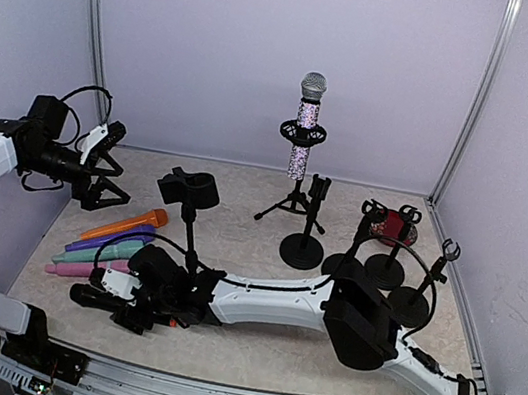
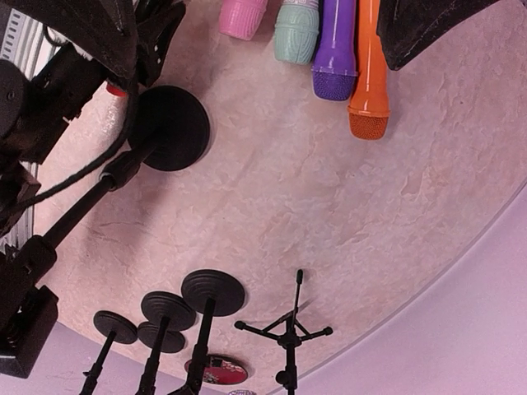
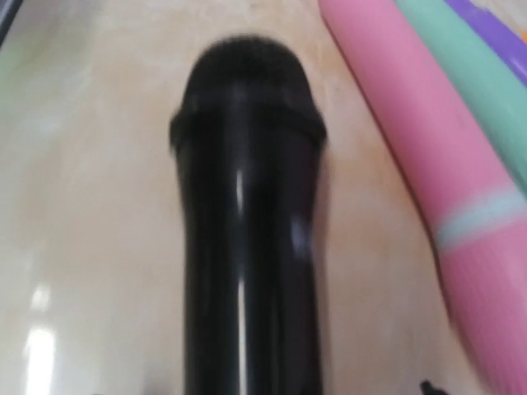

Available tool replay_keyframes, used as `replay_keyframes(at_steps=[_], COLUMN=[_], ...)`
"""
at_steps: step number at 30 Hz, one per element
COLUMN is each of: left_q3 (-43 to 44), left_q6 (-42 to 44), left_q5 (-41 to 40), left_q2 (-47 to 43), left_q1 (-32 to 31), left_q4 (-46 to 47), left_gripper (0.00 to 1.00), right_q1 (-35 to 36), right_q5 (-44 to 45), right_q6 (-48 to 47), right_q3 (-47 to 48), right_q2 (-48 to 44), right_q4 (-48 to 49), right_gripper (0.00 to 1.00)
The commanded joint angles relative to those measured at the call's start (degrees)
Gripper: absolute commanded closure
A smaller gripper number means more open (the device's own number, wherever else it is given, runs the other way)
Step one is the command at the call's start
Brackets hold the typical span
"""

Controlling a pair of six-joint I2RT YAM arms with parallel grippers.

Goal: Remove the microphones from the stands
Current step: Move the microphone to the corner of the board.

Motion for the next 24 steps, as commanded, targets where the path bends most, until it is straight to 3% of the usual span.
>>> replay_keyframes(at_steps=[1,6,11,17,24], left_q3=[1.6,1.8,1.6,1.9,2.7], left_q6=[-0.5,0.3,0.9,0.7,0.1], left_q5=[0.6,0.5,0.0,0.3,0.3], left_q2=[-0.2,-0.3,-0.1,0.6,0.9], left_q1=[-1.0,-1.5,-1.6,-1.5,-1.7], left_q4=[0.8,0.2,0.1,0.3,-0.1], left_gripper=[0.01,0.01,0.01,0.01,0.01], right_q1=[-1.2,-1.3,-1.3,-1.3,-1.3], right_q5=[-1.6,0.5,1.6,3.6,5.3], right_q6=[3.9,7.7,12.5,13.8,11.9], right_q3=[-18.2,-42.1,-56.3,-58.2,-50.2], right_q2=[-16.0,-29.7,-36.9,-35.8,-29.0], right_q4=[8.7,15.3,18.0,17.4,15.7], right_gripper=[0.20,0.32,0.50,0.77,0.88])
